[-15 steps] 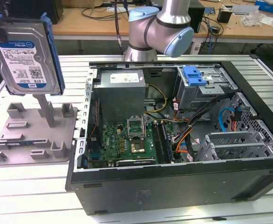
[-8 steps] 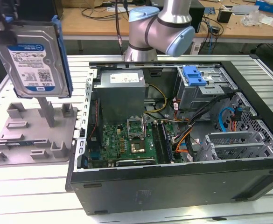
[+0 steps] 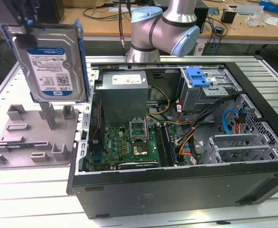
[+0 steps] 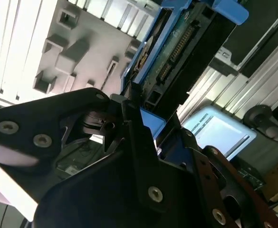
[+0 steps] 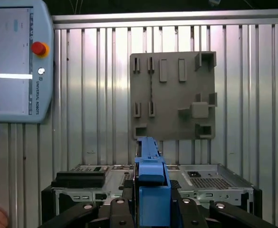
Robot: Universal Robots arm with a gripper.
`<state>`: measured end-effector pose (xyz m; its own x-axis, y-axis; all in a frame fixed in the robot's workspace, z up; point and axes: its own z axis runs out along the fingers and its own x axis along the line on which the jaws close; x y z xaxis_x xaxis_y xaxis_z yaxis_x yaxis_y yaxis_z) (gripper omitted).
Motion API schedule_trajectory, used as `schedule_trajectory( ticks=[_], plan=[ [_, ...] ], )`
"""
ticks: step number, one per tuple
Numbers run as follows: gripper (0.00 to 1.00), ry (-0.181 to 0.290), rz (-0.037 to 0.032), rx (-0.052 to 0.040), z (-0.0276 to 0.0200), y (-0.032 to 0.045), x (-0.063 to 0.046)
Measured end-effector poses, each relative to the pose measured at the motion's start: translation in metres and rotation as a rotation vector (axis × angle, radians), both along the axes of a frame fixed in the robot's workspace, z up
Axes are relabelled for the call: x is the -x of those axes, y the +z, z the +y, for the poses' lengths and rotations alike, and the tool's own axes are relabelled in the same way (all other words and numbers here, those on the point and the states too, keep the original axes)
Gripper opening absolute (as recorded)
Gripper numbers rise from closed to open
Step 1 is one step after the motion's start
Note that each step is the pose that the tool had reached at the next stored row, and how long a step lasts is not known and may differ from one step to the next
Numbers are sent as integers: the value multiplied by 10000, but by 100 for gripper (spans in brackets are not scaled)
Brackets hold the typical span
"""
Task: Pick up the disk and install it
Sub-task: 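Pick up the disk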
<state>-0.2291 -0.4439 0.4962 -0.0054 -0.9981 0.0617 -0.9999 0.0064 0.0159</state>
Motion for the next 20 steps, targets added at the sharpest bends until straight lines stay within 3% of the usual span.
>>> schedule_trajectory(
  ticks=[2, 6, 7, 10, 12, 16, 20],
  plan=[
    [36, 0, 0, -1, -33, 0, -143],
    [36, 0, 0, -1, -73, 0, -328],
    [36, 2, -1, -1, -102, 0, -440],
    [36, 1, 0, 0, -149, 0, -607],
    [36, 0, 1, 0, -202, 0, -766],
    [36, -1, 0, 0, -272, -1, -953],
    [36, -1, 0, -1, -379, -3, -1222]
  ],
)
